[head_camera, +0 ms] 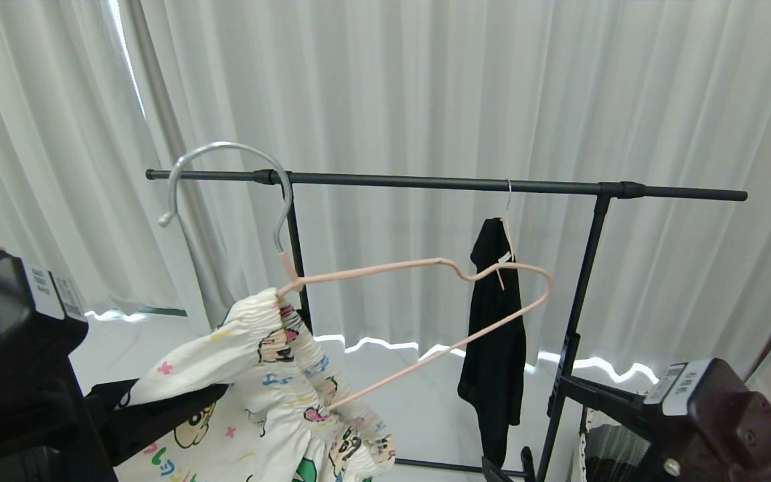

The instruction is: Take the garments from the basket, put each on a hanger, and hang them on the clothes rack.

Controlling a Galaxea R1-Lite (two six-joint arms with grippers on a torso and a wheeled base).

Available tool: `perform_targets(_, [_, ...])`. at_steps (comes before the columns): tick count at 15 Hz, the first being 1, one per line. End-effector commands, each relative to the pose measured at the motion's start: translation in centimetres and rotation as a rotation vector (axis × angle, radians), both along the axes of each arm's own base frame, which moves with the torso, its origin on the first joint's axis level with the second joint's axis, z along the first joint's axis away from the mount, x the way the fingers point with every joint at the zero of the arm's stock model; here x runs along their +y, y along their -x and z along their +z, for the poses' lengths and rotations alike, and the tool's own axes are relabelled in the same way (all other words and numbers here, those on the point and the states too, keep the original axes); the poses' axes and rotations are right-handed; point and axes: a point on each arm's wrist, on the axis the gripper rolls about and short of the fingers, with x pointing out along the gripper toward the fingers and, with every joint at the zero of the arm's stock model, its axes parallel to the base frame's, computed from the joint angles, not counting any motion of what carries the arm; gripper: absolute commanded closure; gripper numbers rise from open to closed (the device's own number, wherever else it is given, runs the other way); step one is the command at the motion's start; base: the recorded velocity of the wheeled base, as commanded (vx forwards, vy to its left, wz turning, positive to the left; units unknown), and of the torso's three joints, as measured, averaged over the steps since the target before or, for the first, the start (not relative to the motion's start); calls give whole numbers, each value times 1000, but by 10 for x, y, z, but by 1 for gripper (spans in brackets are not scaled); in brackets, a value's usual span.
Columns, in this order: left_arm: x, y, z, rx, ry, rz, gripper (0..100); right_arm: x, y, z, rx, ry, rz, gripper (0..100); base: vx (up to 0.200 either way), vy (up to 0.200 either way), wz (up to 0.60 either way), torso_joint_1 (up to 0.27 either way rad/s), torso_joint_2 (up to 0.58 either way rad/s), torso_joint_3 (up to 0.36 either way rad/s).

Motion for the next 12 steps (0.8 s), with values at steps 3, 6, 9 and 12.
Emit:
perform_targets(3, [-2,-2,7,-70,23,-15,100,60,-12,-12,158,-88,-50,0,0,0,0,0,0,0])
perform_targets(6, [-2,-1,10,-87,37,-23,100,87,-17,-16,186,-117,-60,0,0,0,0,0,0,0])
perform_targets(9, [-1,1,10,-96,47,-30,100,94,-14,-28,208,-91,-53,0,0,0,0,0,0,0])
perform_targets(12, [1,3,12,-105,58,-31,100,97,-13,-35,233,-90,-60,0,0,0,0,0,0,0])
